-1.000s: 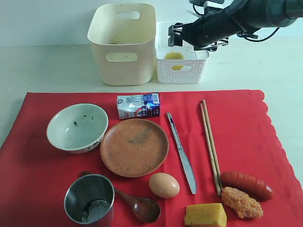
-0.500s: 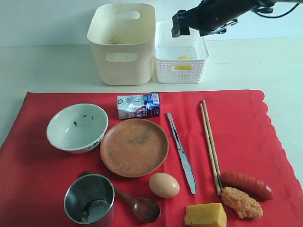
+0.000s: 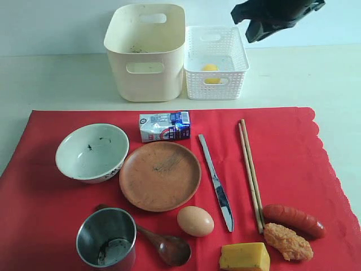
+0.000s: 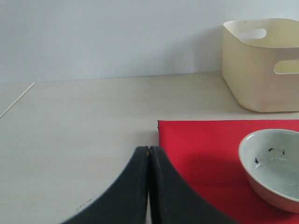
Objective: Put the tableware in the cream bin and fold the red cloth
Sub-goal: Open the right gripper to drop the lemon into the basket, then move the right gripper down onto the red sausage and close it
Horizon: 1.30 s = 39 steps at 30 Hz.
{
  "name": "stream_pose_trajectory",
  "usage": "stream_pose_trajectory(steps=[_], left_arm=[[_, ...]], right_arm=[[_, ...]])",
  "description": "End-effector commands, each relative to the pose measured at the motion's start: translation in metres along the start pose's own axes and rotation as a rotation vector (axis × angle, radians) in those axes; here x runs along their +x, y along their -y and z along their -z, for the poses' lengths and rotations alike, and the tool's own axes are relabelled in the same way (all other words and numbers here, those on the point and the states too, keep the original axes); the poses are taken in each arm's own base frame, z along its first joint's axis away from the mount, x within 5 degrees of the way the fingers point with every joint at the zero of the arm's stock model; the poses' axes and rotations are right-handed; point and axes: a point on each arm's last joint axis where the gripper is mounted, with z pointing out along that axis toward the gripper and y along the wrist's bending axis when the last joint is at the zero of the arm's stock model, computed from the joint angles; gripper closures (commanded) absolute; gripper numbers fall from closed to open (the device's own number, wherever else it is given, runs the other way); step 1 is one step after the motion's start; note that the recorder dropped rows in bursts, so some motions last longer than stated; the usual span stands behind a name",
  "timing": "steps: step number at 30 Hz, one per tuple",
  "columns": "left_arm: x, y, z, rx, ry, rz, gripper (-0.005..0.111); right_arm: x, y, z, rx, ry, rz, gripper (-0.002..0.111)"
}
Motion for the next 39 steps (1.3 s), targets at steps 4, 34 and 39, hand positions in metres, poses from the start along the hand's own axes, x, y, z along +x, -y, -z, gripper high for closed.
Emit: stream_pose_trajectory(steps=[4,34,39], left_arm=[[0.0,0.0,0.0,-0.001,0.006,0.009,0.104],[0.0,0.0,0.0,-0.001,0.006,0.009,0.104],[0.0,0.0,0.0,-0.001,0.006,0.009,0.104]], right_arm=[[0.043,-0.015,0.036,-0.033,-0.005,-0.035,0.108],[0.213,-0.078,0.036,-0.064,-0.289,0.036,0.093],[0.213,-0.07,0.036,0.025,-0.29,0.04,0.078]])
